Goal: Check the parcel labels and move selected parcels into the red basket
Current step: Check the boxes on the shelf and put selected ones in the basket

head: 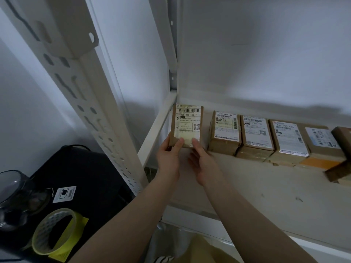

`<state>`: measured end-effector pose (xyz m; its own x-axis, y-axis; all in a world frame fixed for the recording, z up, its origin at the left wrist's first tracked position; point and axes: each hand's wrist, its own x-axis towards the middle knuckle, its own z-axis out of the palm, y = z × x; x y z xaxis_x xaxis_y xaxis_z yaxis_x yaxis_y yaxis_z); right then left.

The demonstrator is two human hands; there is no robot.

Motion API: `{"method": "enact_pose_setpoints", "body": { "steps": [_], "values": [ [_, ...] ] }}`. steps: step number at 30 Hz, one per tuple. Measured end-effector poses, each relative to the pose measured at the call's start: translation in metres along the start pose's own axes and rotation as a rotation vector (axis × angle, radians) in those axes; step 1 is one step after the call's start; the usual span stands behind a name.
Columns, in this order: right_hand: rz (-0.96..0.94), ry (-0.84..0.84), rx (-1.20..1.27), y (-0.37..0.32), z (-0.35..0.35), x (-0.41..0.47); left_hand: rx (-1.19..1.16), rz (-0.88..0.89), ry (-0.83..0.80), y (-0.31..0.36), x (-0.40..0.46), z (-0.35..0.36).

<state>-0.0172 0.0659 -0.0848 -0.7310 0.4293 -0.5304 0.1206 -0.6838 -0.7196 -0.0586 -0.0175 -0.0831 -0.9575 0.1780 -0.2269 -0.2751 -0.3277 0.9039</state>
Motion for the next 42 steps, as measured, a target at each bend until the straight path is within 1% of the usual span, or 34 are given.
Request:
{"method": "enact_pose_setpoints", "body": {
  "steps": [7,17,20,24,28,32,37,39,42],
  "values": [
    [-0.009,0.038,0.028,-0.003,0.002,-0.002,0.001,0.040,-0.011,0.004,0.001,0.003],
    [0.018,0.085,0.032,-0.010,0.008,0.001,0.002,-0.003,0.018,0.007,0.007,0.013],
    [0.055,0.131,0.052,-0.009,0.011,0.006,0.040,-0.019,0.056,0.008,0.013,0.018],
    [0.091,0.181,0.086,-0.009,0.011,0.013,0.081,-0.084,0.124,0.007,0.025,0.029],
    [0.091,0.230,0.008,-0.018,0.009,0.013,0.126,-0.146,0.178,0.007,0.038,0.038],
    [0.104,0.267,-0.084,-0.028,0.007,0.009,0.183,-0.146,0.183,0.001,0.042,0.045],
    [0.134,0.283,-0.086,-0.035,-0.001,0.002,0.244,-0.112,0.159,0.004,0.041,0.048],
    [0.153,0.284,-0.064,-0.039,-0.006,-0.002,0.243,-0.132,0.136,0.004,0.035,0.048],
    [0.195,0.308,-0.040,-0.047,-0.013,-0.008,0.336,-0.189,0.191,-0.003,0.025,0.048]
  ]
}}
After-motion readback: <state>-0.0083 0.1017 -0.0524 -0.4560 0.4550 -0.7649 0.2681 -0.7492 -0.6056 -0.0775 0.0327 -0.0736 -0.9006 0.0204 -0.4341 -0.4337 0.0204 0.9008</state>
